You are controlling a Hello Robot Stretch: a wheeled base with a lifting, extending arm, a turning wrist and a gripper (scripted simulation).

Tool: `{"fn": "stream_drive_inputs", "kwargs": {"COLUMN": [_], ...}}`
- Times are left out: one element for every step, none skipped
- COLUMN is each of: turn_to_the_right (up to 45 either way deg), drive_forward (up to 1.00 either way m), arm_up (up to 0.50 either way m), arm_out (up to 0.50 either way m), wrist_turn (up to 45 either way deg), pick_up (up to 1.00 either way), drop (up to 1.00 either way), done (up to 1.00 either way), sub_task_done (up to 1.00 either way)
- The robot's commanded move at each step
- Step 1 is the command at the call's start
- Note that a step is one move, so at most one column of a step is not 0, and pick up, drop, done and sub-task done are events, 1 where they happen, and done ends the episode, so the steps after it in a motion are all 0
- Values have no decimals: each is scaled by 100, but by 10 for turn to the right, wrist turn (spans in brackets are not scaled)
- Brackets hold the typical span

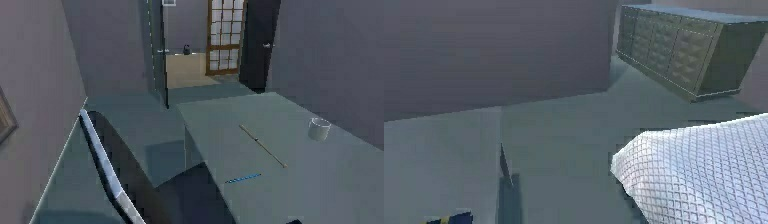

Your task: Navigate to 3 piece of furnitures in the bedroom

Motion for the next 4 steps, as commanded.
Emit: {"fn": "stream_drive_inputs", "kwargs": {"turn_to_the_right": [0, 450, 450, 450], "drive_forward": [0, 0, 0, 0], "arm_up": [0, 0, 0, 0], "arm_out": [0, 0, 0, 0], "wrist_turn": [0, 0, 0, 0], "pick_up": [0, 0, 0, 0], "drop": [0, 0, 0, 0], "done": [0, 0, 0, 0], "sub_task_done": [100, 0, 0, 0]}}
